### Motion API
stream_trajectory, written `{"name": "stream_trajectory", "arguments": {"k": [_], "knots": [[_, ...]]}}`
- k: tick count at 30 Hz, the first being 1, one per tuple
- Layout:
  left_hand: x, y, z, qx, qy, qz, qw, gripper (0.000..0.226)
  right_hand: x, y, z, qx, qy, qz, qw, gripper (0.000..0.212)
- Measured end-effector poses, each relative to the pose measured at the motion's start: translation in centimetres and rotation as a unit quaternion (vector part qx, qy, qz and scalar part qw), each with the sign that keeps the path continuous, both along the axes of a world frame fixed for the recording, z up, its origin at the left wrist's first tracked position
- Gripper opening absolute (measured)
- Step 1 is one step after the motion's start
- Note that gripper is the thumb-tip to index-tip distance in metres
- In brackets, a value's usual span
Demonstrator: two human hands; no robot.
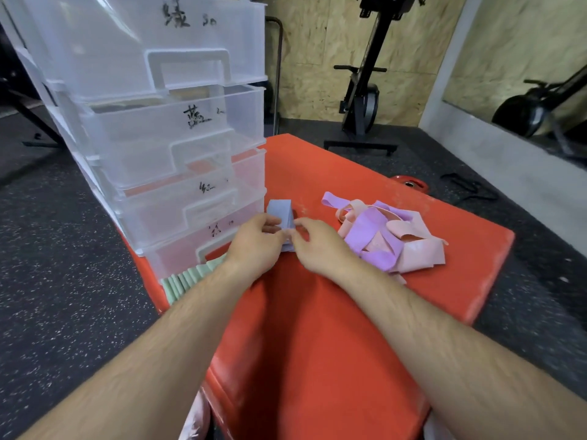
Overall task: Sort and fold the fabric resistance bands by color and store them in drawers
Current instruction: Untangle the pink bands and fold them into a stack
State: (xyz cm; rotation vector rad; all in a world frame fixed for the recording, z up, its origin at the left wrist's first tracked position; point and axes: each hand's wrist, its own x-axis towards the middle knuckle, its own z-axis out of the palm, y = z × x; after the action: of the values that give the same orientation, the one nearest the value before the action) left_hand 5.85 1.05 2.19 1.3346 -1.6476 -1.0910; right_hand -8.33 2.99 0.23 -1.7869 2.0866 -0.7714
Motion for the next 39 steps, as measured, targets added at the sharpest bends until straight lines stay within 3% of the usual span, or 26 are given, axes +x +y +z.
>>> {"name": "stream_trajectory", "arguments": {"k": [4,9,14,20,23,27,33,39], "knots": [[-2.1,1.0,-0.4,-0.023,-0.038,-0.040,0.998,0.021,-1.3,6.4,0.5,-0.065,-0.021,-0.002,0.998,0.031],[-5.0,3.1,-1.2,-0.022,-0.077,-0.112,0.991,0.020,-6.8,11.2,0.8,-0.040,-0.003,-0.051,0.998,0.024],[-7.6,4.1,-1.8,-0.019,-0.100,-0.149,0.984,0.019,-11.3,13.2,0.8,-0.001,0.053,-0.091,0.994,0.024],[-11.8,6.2,-1.5,0.002,-0.044,-0.171,0.984,0.002,-15.2,13.0,-0.5,0.098,0.086,-0.123,0.984,0.024],[-13.5,7.2,-1.6,0.044,-0.066,-0.228,0.970,0.013,-15.8,12.8,-1.3,0.144,0.092,-0.111,0.979,0.038],[-14.2,7.4,-2.5,0.036,-0.114,-0.247,0.961,0.015,-16.2,12.7,-1.6,0.104,0.062,-0.103,0.987,0.043],[-14.0,6.5,-1.9,0.021,-0.068,-0.200,0.977,0.022,-15.1,12.5,-0.7,0.014,0.040,-0.084,0.996,0.039],[-12.3,6.7,-0.5,-0.015,-0.050,-0.150,0.987,0.024,-12.2,12.7,2.9,-0.046,-0.121,-0.084,0.988,0.031]]}}
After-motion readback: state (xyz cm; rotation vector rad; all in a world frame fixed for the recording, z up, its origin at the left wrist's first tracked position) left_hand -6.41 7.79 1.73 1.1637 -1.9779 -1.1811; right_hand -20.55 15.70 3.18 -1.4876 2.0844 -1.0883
